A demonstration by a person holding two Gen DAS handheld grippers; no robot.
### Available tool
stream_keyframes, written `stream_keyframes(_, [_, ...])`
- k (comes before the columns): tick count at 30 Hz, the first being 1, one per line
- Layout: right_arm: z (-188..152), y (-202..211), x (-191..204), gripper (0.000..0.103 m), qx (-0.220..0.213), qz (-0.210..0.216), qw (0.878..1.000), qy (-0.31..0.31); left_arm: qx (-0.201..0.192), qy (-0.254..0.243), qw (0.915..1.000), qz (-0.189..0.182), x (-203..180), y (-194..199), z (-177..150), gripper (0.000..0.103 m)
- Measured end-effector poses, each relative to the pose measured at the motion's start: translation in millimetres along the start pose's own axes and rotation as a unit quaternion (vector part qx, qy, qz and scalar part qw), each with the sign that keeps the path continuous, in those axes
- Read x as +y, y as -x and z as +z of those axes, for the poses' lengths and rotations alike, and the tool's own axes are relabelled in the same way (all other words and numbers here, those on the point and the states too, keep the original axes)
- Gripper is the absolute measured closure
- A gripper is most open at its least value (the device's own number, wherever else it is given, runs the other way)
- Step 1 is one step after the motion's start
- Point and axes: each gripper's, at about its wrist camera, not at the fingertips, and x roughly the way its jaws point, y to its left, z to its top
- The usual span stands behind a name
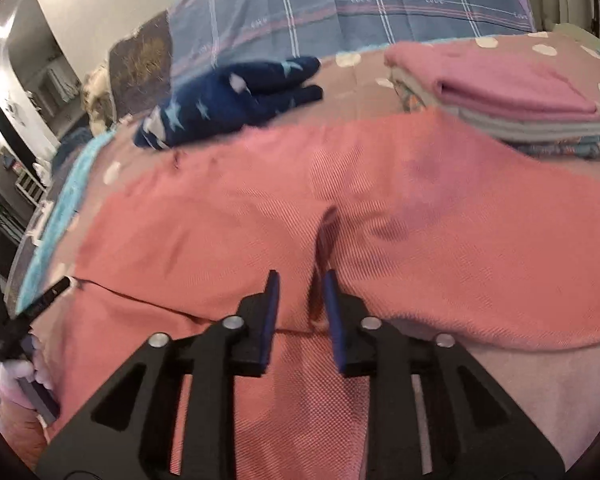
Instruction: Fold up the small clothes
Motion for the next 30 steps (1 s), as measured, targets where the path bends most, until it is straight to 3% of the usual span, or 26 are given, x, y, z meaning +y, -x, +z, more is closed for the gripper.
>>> stream_keyframes(5, [23,3,3,0.076,-0.022,0.031,0.999,-0.018,-0.028,-0.025,0.9956,-0.086,-34,16,21,0.08])
stream_keyframes(7, [31,-4,15,0.079,-0.012,0.099,0.995,-0.019,-0.01,-0.047,0.9925,-0.113,-59,2,29,0.081])
stream_keyframes(8, [33,-12,22,0.079,0.004,0.124,0.992,-0.018,0.004,-0.054,0.993,-0.105,-68,-11,31,0.082])
stream_keyframes(9, [34,-23,29,0.079,0.026,0.124,0.992,-0.015,0.019,-0.058,0.9943,-0.087,-74,-26,31,0.082])
stream_keyframes(11, [31,-56,31,0.081,0.064,0.05,0.997,-0.016,0.056,-0.061,0.9963,-0.022,-74,-70,28,0.085])
stream_keyframes(12, [28,-69,28,0.102,0.072,0.013,0.997,-0.012,0.058,-0.063,0.9963,-0.015,-70,-86,25,0.085])
stream_keyframes(13, [25,-81,22,0.103,0.059,0.001,0.998,-0.007,0.046,-0.05,0.9971,-0.034,-64,-88,27,0.085])
stream_keyframes(14, [23,-82,19,0.103,0.035,0.015,0.999,-0.005,0.048,-0.039,0.9972,-0.041,-61,-87,30,0.085])
stream_keyframes(17, [22,-77,15,0.103,0.029,0.03,0.999,-0.014,0.045,-0.072,0.9962,-0.02,-71,-88,26,0.085])
stream_keyframes(20, [19,-47,6,0.1,0.011,0.032,0.999,-0.03,0.043,-0.09,0.995,-0.003,-80,-89,27,0.086])
stream_keyframes(22, [12,-9,-17,0.096,-0.028,0.039,0.997,-0.059,0.042,-0.086,0.9954,-0.008,-74,-85,26,0.086])
stream_keyframes(25, [-10,62,-88,0.084,-0.094,0.008,0.986,-0.138,0.043,-0.074,0.9961,-0.021,-69,-85,27,0.086])
stream_keyframes(27, [-28,102,-137,0.081,-0.128,-0.025,0.97,-0.204,0.042,-0.073,0.9962,-0.023,-69,-85,27,0.086])
stream_keyframes(30, [-69,154,-208,0.075,-0.169,-0.055,0.931,-0.319,0.04,-0.081,0.9958,-0.014,-73,-84,25,0.085])
